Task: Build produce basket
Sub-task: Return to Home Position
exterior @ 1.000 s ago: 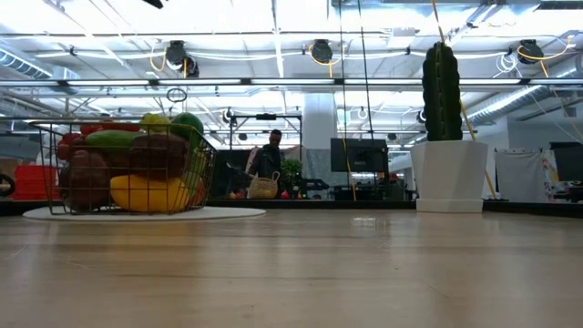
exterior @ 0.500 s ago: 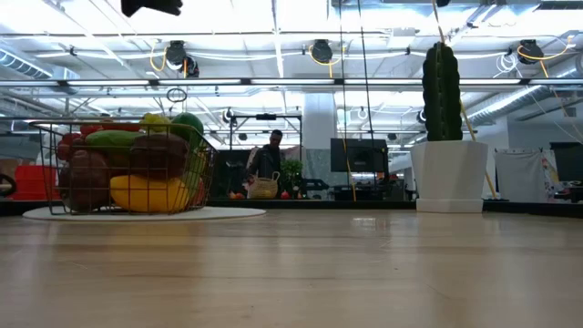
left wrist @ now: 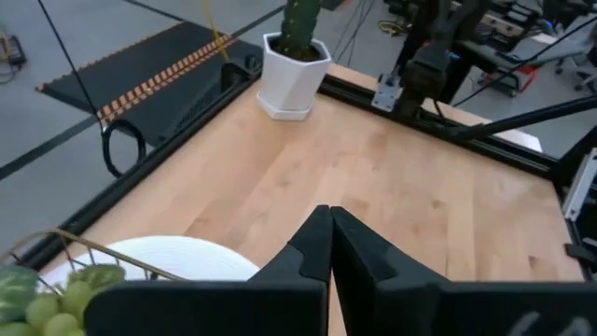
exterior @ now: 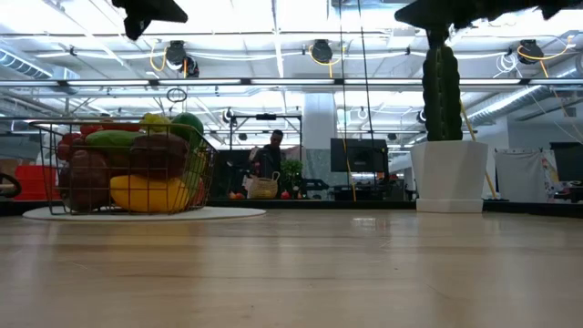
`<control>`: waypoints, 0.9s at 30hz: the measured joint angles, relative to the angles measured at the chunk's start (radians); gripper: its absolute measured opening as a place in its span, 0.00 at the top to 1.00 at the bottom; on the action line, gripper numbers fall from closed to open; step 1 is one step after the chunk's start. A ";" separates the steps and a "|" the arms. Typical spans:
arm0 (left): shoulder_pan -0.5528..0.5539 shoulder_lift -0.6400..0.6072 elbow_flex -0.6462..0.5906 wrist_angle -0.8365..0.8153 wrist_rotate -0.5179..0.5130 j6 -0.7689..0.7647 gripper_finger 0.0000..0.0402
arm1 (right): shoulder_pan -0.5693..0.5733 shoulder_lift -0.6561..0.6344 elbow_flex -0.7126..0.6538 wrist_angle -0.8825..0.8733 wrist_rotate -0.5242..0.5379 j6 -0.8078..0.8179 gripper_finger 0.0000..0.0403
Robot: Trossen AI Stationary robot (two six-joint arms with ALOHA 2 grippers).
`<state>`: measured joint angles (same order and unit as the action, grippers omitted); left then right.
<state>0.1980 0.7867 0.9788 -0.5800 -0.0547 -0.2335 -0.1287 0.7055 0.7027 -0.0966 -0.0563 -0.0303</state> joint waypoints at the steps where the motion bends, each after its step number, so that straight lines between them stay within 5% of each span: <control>1: -0.004 -0.003 -0.022 0.019 -0.007 -0.005 0.99 | 0.000 0.000 -0.026 0.046 0.000 -0.009 1.00; 17: -0.065 -0.061 -0.229 0.227 -0.048 -0.003 0.99 | -0.010 -0.135 -0.446 0.526 -0.050 -0.062 1.00; 27: -0.168 -0.176 -0.370 0.249 -0.087 -0.112 0.99 | -0.010 -0.221 -0.553 0.563 -0.050 -0.174 1.00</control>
<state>0.0297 0.6106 0.6085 -0.3308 -0.1421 -0.3450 -0.1383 0.4845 0.1497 0.4669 -0.1061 -0.2039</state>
